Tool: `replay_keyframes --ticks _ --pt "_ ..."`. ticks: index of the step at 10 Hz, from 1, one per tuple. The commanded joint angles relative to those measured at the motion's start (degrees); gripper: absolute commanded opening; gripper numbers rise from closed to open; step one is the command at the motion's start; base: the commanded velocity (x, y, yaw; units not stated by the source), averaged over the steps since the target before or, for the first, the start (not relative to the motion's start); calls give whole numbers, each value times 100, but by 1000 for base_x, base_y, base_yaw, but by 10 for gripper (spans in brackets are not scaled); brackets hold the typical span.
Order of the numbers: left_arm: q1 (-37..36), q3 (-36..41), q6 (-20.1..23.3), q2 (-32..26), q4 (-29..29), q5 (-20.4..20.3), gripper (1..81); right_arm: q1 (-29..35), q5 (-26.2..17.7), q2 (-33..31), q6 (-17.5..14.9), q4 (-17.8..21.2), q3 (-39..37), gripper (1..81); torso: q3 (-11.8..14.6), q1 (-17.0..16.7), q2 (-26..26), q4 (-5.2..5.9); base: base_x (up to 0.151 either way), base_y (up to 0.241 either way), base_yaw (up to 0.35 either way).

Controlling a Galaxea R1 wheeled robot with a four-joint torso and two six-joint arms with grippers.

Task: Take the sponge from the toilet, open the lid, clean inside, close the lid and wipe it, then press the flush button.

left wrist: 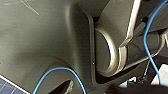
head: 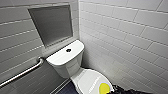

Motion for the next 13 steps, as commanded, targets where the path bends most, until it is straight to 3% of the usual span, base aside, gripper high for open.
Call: replay_keyframes --ticks 1,3,4,5,6,8,10,11,13 --pt "107 61 31 -6 -59 487 811 768 -120 -80 17 68 35 811 0 0 0 0 0 0 0" --pt "107 61 31 -6 -59 487 811 786 -120 25 17 85 18 811 0 0 0 0 0 0 0" --pt "107 61 31 3 -59 487 811 768 -111 95 17 85 -43 811 0 369 -573 0 0 0 0" --pt "107 53 31 -6 -59 496 811 768 -84 148 8 85 -105 811 0 376 -584 0 0 0 0" --pt "107 53 31 -14 -59 496 811 777 -84 157 8 85 -97 811 0 50 -81 0 0 0 0" --pt "107 61 31 -6 -59 496 811 794 -76 183 8 85 -70 811 0 179 -291 0 0 0 0" --pt "107 53 31 -6 -59 496 811 751 -84 236 8 68 -79 811 -548 212 -343 0 0 0 0" --pt "107 61 31 3 -59 496 811 724 -84 262 8 68 -88 811 -78 212 -343 0 0 0 0" --pt "107 61 31 12 -59 505 811 654 -84 280 8 68 -88 811 -216 217 -341 0 0 0 0"
